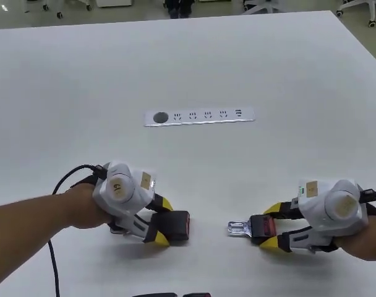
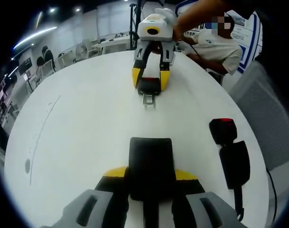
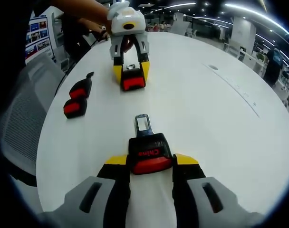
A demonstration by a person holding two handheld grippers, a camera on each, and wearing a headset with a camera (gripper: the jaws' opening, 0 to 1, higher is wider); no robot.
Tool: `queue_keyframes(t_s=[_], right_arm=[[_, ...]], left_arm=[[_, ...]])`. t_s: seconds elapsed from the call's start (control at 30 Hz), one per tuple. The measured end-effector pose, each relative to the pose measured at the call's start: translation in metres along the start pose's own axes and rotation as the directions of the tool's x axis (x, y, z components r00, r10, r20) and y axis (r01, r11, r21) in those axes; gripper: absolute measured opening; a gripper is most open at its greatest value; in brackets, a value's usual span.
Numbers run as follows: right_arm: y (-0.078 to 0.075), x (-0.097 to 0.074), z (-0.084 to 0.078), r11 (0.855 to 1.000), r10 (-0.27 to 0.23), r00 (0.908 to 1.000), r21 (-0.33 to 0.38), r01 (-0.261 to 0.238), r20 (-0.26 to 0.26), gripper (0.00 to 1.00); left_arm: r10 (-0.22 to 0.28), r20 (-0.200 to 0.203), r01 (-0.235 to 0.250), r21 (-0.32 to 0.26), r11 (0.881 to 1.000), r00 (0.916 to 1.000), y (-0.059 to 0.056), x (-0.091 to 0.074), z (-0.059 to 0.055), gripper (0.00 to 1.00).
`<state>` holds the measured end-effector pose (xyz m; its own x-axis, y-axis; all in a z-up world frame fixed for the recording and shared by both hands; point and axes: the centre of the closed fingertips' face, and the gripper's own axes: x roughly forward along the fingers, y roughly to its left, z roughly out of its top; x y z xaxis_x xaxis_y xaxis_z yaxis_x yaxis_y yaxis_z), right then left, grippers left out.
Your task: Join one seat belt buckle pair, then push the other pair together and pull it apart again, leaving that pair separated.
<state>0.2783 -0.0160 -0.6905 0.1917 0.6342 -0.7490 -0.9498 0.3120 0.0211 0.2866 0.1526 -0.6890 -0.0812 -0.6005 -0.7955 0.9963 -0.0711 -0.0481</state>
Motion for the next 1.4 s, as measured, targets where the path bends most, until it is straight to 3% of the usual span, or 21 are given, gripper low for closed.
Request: queue_keyframes(t_s=[0.87, 1.1, 1.17, 1.27, 1.3, 1.33, 1.4], right_arm=[[-0.008, -0.028, -0.04, 1.0, -0.012, 0.9999, 0.013, 0.012, -0.006, 0.34], [-0.001, -0.035, -0.041, 1.0, -0.009, 1.0, 0.013, 0.009, 0.004, 0.34], [0.003, -0.036, -0.04, 1.0, -0.005, 1.0, -0.021, 0.005, -0.001, 0.35], [0.003, -0.037, -0.04, 1.0, -0.009, 1.0, -0.026, 0.009, -0.003, 0.35], [0.002, -0.039, -0.041, 0.999, -0.036, 0.9993, 0.029, 0.036, -0.006, 0.35], [0.001, -0.039, -0.038, 0.996, -0.054, 0.9985, 0.067, 0.053, 0.009, 0.37], [-0.002, -0.046, -0.02, 0.99, -0.08, 0.9905, 0.121, 0.067, 0.112, 0.43]], left_arm=[[-0.013, -0.04, 0.014, 0.008, 1.0, 0.9991, -0.001, 0.001, 0.0, 0.35], [-0.017, -0.054, 0.018, 0.011, 1.0, 0.9984, -0.001, 0.001, 0.001, 0.35], [-0.018, -0.059, 0.019, 0.015, 1.0, 0.9981, -0.001, 0.001, 0.002, 0.35], [-0.019, -0.059, 0.019, -0.008, 1.0, 0.9981, -0.001, 0.001, 0.002, 0.36], [-0.033, -0.069, 0.033, -0.002, 0.999, 0.9971, -0.003, 0.001, 0.002, 0.38], [-0.043, -0.075, 0.042, -0.009, 0.999, 0.9963, -0.004, 0.001, 0.003, 0.4], [-0.053, -0.089, 0.047, -0.066, 0.997, 0.9946, -0.009, -0.001, 0.006, 0.44]])
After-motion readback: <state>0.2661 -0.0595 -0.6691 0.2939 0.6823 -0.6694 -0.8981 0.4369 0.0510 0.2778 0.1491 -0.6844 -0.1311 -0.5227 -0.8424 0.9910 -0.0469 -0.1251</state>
